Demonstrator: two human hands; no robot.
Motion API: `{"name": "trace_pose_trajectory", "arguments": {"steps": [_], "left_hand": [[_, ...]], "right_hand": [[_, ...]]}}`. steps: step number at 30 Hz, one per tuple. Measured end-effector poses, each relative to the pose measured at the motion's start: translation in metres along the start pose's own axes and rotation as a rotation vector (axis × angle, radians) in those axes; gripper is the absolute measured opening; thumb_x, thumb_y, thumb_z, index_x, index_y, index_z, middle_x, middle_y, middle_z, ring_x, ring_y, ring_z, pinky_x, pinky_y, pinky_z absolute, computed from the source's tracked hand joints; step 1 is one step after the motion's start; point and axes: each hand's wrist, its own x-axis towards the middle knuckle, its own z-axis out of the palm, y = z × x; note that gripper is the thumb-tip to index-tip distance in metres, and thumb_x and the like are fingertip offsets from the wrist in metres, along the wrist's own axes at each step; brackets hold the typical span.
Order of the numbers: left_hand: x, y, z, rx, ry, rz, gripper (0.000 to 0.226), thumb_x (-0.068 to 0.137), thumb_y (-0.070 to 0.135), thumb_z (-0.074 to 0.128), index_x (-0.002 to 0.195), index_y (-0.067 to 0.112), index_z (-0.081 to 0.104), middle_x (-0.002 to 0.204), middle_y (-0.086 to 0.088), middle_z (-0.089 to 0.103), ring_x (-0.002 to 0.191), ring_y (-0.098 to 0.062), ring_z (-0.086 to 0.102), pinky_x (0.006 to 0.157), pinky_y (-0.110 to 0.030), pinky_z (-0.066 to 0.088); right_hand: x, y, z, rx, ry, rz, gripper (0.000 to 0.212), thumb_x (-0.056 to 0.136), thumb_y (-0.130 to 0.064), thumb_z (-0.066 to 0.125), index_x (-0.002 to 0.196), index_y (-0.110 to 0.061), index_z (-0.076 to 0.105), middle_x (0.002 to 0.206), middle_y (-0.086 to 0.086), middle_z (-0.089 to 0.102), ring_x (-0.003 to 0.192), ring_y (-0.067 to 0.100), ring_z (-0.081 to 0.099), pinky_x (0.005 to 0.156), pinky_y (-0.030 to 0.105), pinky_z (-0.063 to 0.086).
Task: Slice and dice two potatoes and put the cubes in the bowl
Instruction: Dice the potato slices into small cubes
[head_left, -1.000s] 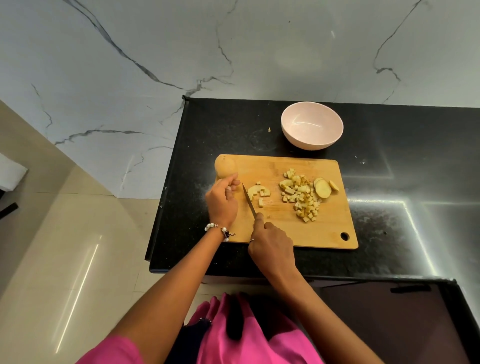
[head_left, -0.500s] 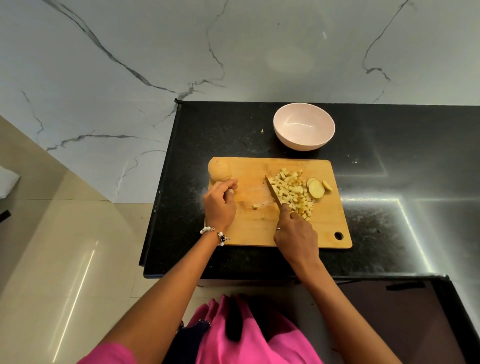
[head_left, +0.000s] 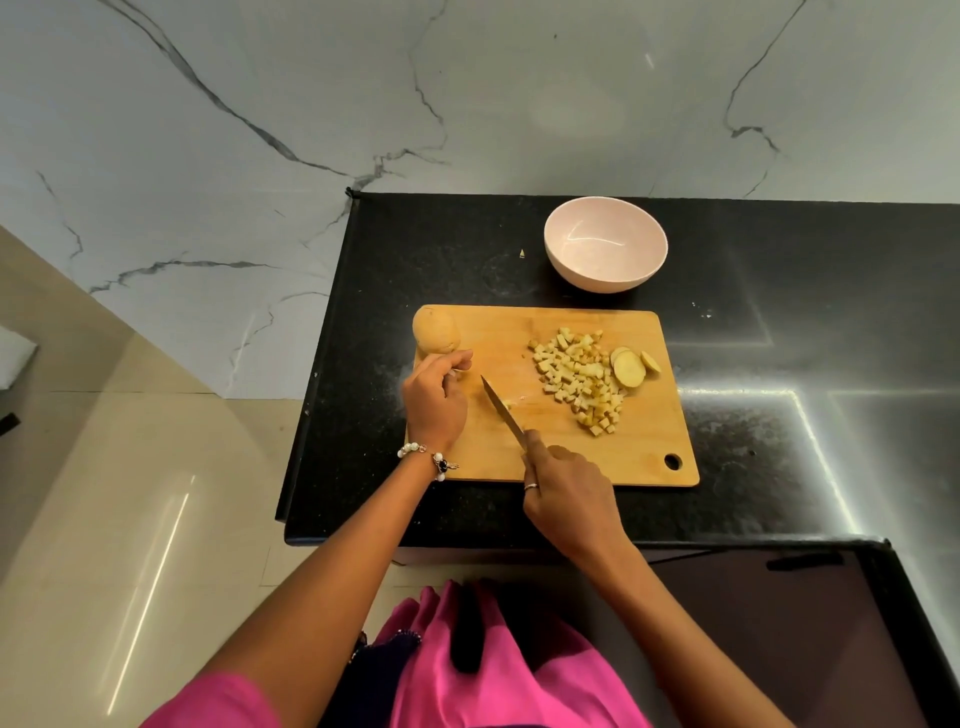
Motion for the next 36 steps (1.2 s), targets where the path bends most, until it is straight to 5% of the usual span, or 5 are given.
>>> {"name": "trace_pose_trajectory", "arguments": {"steps": [13, 17, 26, 32, 36], "left_hand": [[-0.009, 0.013, 0.005, 0.026, -0.057, 0.001, 0.028, 0.085, -0.003, 0.054, 0.102, 0.011, 0.072, 0.098, -0.003, 0.07, 0.092, -0.022, 0.062, 0.082, -0.039, 0.052], [-0.008, 0.032, 0.011, 0.082, -0.131, 0.18, 0.037, 0.082, -0.007, 0.053, 0.109, 0.014, 0.069, 0.091, -0.003, 0.066, 0.086, -0.02, 0.054, 0.077, -0.027, 0.044], [-0.012, 0.068, 0.043, 0.437, -0.421, 0.694, 0.067, 0.071, -0.004, 0.051, 0.13, 0.029, 0.054, 0.128, 0.003, 0.057, 0.114, -0.024, 0.051, 0.081, -0.039, 0.039], [-0.001, 0.065, 0.056, 0.629, -0.343, 0.45, 0.053, 0.079, 0.004, 0.057, 0.129, 0.023, 0.055, 0.129, 0.003, 0.058, 0.121, -0.024, 0.049, 0.091, -0.048, 0.033], [0.003, 0.073, 0.066, 0.502, -0.258, 0.42, 0.043, 0.074, 0.004, 0.065, 0.114, 0.021, 0.066, 0.113, 0.002, 0.065, 0.11, -0.024, 0.054, 0.086, -0.045, 0.034]], "right_hand": [[0.005, 0.045, -0.021, -0.173, 0.174, 0.09, 0.052, 0.09, -0.017, 0.052, 0.141, -0.015, 0.043, 0.091, 0.011, 0.063, 0.074, 0.035, 0.059, 0.046, 0.027, 0.022], [0.006, 0.06, -0.034, -0.308, 0.31, 0.047, 0.048, 0.069, -0.009, 0.075, 0.117, -0.013, 0.067, 0.064, 0.01, 0.053, 0.052, 0.03, 0.049, 0.042, 0.022, 0.022], [0.004, 0.093, -0.05, -0.404, 0.448, 0.028, 0.047, 0.071, -0.006, 0.075, 0.114, -0.023, 0.068, 0.077, 0.012, 0.055, 0.068, 0.031, 0.05, 0.055, 0.033, 0.029], [-0.007, 0.113, -0.05, -0.312, 0.511, 0.077, 0.045, 0.073, -0.01, 0.077, 0.114, -0.024, 0.069, 0.075, 0.007, 0.054, 0.068, 0.029, 0.051, 0.058, 0.034, 0.03], [-0.008, 0.122, -0.053, 0.071, 0.493, 0.183, 0.037, 0.085, -0.019, 0.069, 0.121, -0.026, 0.064, 0.073, 0.0, 0.05, 0.074, 0.027, 0.053, 0.061, 0.039, 0.043]]}}
